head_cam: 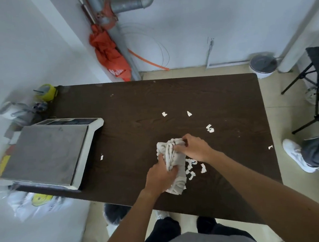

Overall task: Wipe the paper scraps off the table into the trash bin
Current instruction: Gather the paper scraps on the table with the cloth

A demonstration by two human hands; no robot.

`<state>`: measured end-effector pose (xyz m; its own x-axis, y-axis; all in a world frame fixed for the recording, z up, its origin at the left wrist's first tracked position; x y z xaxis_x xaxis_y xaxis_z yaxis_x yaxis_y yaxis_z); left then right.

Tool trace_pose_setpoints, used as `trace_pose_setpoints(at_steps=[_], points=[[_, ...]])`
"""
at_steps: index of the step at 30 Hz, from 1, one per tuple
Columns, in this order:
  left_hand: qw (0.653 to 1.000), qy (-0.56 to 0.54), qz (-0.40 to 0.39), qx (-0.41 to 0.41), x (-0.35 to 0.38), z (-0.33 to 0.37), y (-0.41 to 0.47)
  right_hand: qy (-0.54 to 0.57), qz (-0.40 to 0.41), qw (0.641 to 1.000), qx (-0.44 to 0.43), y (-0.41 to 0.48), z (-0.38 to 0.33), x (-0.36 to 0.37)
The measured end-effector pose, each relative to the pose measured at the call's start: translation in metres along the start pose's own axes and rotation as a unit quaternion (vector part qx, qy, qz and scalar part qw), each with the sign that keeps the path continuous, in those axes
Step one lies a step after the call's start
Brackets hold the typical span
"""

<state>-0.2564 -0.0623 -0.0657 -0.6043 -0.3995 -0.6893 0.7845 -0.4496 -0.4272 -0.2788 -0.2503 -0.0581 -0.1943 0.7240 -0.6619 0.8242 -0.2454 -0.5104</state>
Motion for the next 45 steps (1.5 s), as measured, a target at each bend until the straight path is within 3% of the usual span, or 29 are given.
trace_pose_setpoints(at_steps=[5, 9, 13, 17, 21, 29, 32, 36, 39, 45], points=[[0.994, -0.085, -0.005, -0.071, -0.022, -0.016, -0.002, -0.008, -0.029, 0.998, -0.058, 0.007, -0.023, 0.002], [0.991, -0.107, -0.020, -0.080, -0.048, -0.025, 0.006, -0.094, 0.033, 0.984, -0.145, 0.008, -0.045, 0.010], [0.992, -0.091, -0.045, -0.079, -0.079, -0.023, 0.023, -0.215, 0.053, 0.939, -0.264, 0.009, -0.068, 0.012], [0.999, 0.017, -0.036, -0.004, -0.103, -0.015, 0.034, -0.352, 0.051, 0.878, -0.319, 0.022, -0.099, 0.010], [0.997, 0.060, -0.007, 0.049, -0.119, -0.017, 0.044, -0.434, 0.011, 0.849, -0.300, 0.035, -0.125, 0.006], [0.990, -0.015, 0.096, 0.103, -0.119, -0.049, 0.055, -0.503, -0.006, 0.818, -0.278, 0.068, -0.148, 0.011], [0.987, -0.063, 0.138, 0.049, -0.118, -0.063, 0.060, -0.492, 0.013, 0.827, -0.273, 0.082, -0.155, 0.005], [0.992, 0.028, 0.034, -0.114, -0.119, -0.107, 0.066, -0.429, 0.049, 0.871, -0.233, 0.108, -0.160, -0.016], [0.985, 0.153, -0.013, -0.083, -0.116, -0.132, 0.061, -0.410, 0.070, 0.889, -0.190, 0.131, -0.160, -0.037], [0.981, 0.164, -0.070, -0.075, -0.118, -0.138, 0.061, -0.419, 0.135, 0.893, -0.097, 0.174, -0.142, -0.072]])
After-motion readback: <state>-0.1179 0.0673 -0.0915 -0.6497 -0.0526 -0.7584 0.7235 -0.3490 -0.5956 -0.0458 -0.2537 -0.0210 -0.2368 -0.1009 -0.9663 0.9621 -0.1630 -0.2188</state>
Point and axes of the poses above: each hand's wrist, its own y-axis towards the middle knuckle, its own x-axis out of the palm, z = x × y, the point moved 1 cm from there along y, towards the middle knuckle, and after that the axes turned 10 degrees about -y, right-handed, at the moved point
